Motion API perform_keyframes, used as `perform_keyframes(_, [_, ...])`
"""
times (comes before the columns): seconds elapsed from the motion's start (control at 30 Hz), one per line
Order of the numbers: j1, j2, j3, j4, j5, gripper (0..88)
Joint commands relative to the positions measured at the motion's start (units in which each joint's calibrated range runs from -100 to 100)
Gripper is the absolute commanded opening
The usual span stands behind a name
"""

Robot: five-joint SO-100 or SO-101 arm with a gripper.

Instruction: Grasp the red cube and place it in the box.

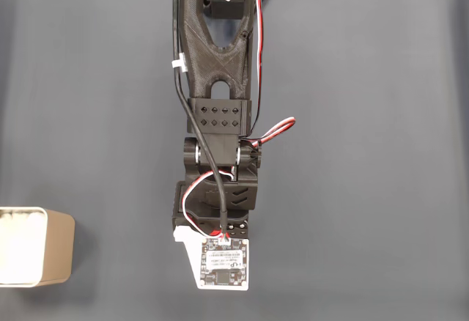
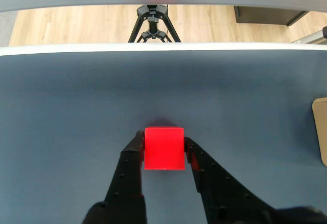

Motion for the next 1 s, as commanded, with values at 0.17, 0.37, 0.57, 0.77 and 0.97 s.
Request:
perform_keyframes(0.17, [0.31, -5.12, -2.98, 1.97, 0.59, 6.4])
perform_keyframes(0.37, [1.73, -8.07, -2.98, 2.79, 0.44, 6.4])
perform_keyframes(0.57, [3.22, -11.01, -3.44, 4.02, 0.1, 6.4])
perform_keyframes(0.77, [4.5, -13.35, -4.44, 5.5, -0.39, 6.5])
perform_keyframes(0.97, [5.99, -13.79, -7.82, 7.96, -0.98, 6.6])
